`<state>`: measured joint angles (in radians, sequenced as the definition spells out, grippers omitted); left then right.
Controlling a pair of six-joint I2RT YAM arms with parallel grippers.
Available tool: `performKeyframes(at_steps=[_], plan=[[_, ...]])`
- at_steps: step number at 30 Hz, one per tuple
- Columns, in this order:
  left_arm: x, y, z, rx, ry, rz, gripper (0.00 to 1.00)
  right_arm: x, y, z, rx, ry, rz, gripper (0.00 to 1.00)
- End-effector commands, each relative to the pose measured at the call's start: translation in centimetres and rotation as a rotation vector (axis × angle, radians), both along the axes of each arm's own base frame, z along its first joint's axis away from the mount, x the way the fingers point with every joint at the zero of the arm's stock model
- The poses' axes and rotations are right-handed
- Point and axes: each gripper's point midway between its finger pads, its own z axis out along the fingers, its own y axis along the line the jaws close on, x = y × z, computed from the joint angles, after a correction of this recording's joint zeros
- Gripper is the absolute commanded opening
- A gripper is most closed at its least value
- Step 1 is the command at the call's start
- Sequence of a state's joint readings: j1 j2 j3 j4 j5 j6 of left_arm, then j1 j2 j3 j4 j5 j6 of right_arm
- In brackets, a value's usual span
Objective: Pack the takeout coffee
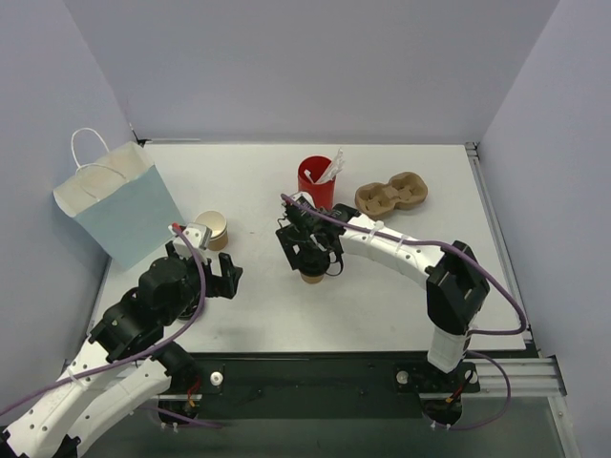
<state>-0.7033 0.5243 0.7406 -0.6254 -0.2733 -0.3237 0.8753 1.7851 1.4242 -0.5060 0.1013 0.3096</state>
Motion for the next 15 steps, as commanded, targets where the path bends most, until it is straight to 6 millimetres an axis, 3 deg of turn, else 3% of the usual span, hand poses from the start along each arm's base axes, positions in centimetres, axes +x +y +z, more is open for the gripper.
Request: performKeyframes(at_steps=[1, 10, 15], plan=[[0.3, 0.3, 1.0, -0.005, -0.036, 0.014, 0.97, -1.2, -1.2, -2.0, -0.094, 0.049, -0.007, 0.81], [0.4, 0.4, 1.0, -0.003, -0.036, 0.023, 0.97, -1.9, -2.2, -2.7, -0.102, 0.061, -0.060, 0.76], [0.4, 0.5, 1.0, -0.002, -0.034, 0.028, 0.97, -2.0, -3.9, -2.7, -0.103, 0.059, -0.116, 0.74]])
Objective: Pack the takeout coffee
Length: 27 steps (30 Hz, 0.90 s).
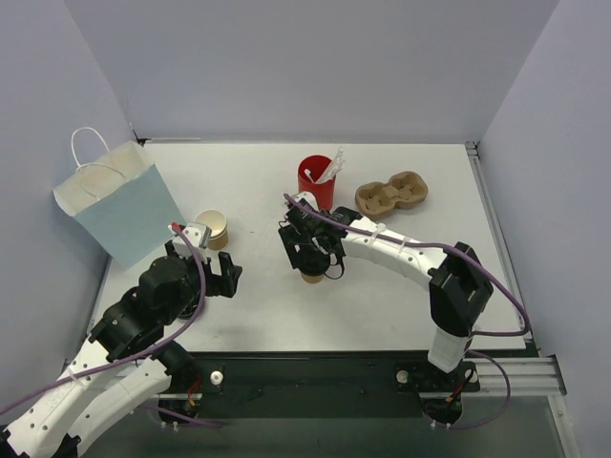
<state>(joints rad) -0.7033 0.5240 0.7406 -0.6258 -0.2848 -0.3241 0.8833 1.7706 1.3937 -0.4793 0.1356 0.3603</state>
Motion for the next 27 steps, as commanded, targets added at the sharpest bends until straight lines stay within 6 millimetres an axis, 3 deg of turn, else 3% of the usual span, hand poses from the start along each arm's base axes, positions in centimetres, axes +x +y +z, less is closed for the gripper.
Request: performKeyframes(at_steps=[1, 6, 12, 22, 25, 27], plan=[[0.3, 0.4, 1.0, -0.007, -0.034, 0.017, 0.97, -1.8, -4.1, -2.4, -0.109, 0.082, -0.082, 0.74], [0.3, 0.4, 1.0, -0.005, -0.033, 0.019, 0.97, -1.5, -6.9, -1.8, -0.110, 0.063, -0.168, 0.72], [0.3, 0.4, 1.0, -0.006, -0.033, 0.022, 0.97, -1.0, -11.7, -0.5, -0.133, 0.028, -0.286, 0.71], [0.4, 0.5, 0.9, -0.003, -0.032, 0.028, 0.97, -1.1, -24.7, -1.0, -0.197, 0.037, -0.629, 0.72], [0.4, 0.5, 0.8, 0.002, -0.028, 0.029, 0.97, -1.3, -27.7, -1.2, -0.179, 0.046, -0.723, 0.73], [0.5, 0.5, 0.7, 0.006, -0.024, 0.031, 0.97, -1.3, -28.5, -1.4, -0.136, 0.055, -0.744, 0.73]])
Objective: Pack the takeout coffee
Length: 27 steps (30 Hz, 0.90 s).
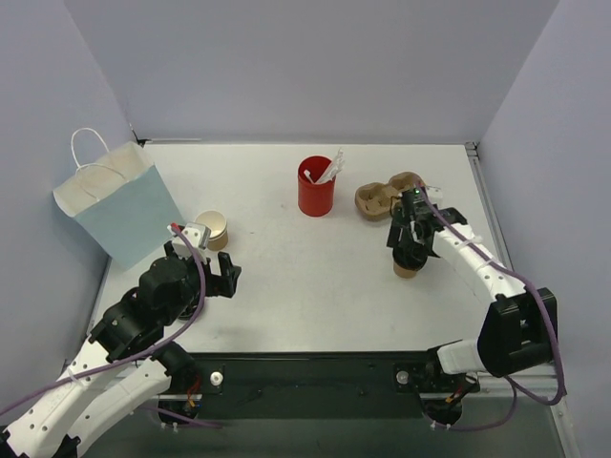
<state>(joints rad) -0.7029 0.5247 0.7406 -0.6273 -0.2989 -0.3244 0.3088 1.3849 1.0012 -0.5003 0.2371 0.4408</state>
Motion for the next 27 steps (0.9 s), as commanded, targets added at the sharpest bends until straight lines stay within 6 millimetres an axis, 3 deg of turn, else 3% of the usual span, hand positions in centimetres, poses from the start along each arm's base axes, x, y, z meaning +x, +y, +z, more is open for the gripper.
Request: performKeyframes(at_steps=[1, 5, 13, 19, 23, 24, 27], plan=[[0.4, 0.3, 0.7, 0.002, -0.020, 0.016, 0.97, -2.8, -5.0, -1.4, -0.037, 0.102, -0.097, 0.74], [0.4, 0.3, 0.7, 0.004, -0.020, 0.018, 0.97, -3.1, -6.8, -1.5, 0.004, 0.087, -0.150, 0.74], [0.5, 0.2, 0.4, 0.012, -0.011, 0.020, 0.97, -2.7, -6.4, -0.3, 0.076, 0.031, -0.135, 0.86], [0.7, 0.4, 0.3, 0.019, -0.009, 0.033, 0.97, -2.4, -6.3, 1.9, 0.086, -0.020, -0.133, 0.93], [1.4, 2.1, 0.2, 0.056, -0.004, 0.144, 0.97, -2.7, -6.6, 3.5, 0.070, -0.036, -0.126, 0.96], [1.6, 2.6, 0.4, 0.065, -0.006, 0.179, 0.97, -2.7, -6.7, 4.1, 0.066, -0.045, -0.127, 1.00], [2.6, 4.1, 1.6, 0.136, -0.001, 0.270, 0.97, -3.1, -6.5, 5.6, 0.077, -0.080, -0.118, 1.00]])
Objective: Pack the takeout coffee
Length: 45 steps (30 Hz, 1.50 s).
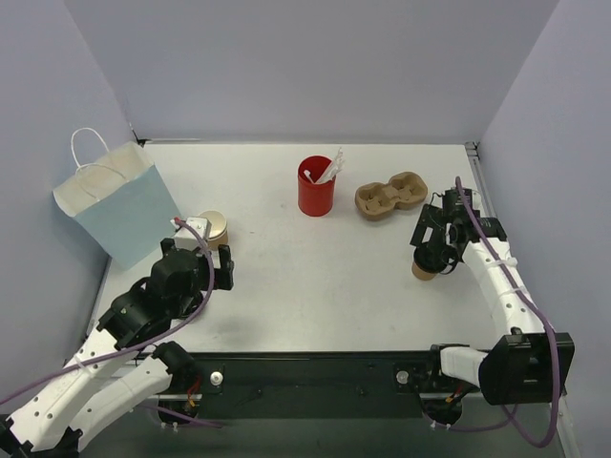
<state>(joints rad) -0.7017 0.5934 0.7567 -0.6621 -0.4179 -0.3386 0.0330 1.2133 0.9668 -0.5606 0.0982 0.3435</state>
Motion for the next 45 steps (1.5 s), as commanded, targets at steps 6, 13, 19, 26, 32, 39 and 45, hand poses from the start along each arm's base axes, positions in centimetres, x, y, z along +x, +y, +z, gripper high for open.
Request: performKeyframes(at_steps=[6, 13, 19, 26, 32, 39, 45], plan=[[4.8, 5.6, 7.7, 0.146, -0.036, 0.371, 0.97, -2.5, 2.7, 5.7, 0.083, -0.160, 0.100, 1.00], [11.0, 12.3, 10.6, -0.011, 0.024, 0.656, 0.88, -4.6, 7.1, 6.9, 0.152, -0.226, 0.262, 0.98], [17.2, 14.0, 13.1, -0.029, 0.034, 0.714, 0.79, -5.7, 9.8, 7.1, 0.156, -0.246, 0.363, 0.97], [22.1, 16.2, 11.4, -0.008, 0.042, 0.797, 0.73, -6.0, 11.8, 7.0, 0.120, -0.238, 0.438, 0.97], [25.5, 17.4, 10.2, 0.066, 0.038, 0.798, 0.70, -6.2, 12.9, 6.9, 0.096, -0.235, 0.489, 0.97], [26.5, 17.3, 7.8, 0.106, 0.108, 0.777, 0.48, -5.7, 13.4, 7.4, 0.062, -0.242, 0.510, 0.97], [25.1, 17.9, 10.8, 0.136, 0.055, 0.783, 0.11, -5.4, 14.2, 7.4, 0.051, -0.233, 0.529, 0.97]])
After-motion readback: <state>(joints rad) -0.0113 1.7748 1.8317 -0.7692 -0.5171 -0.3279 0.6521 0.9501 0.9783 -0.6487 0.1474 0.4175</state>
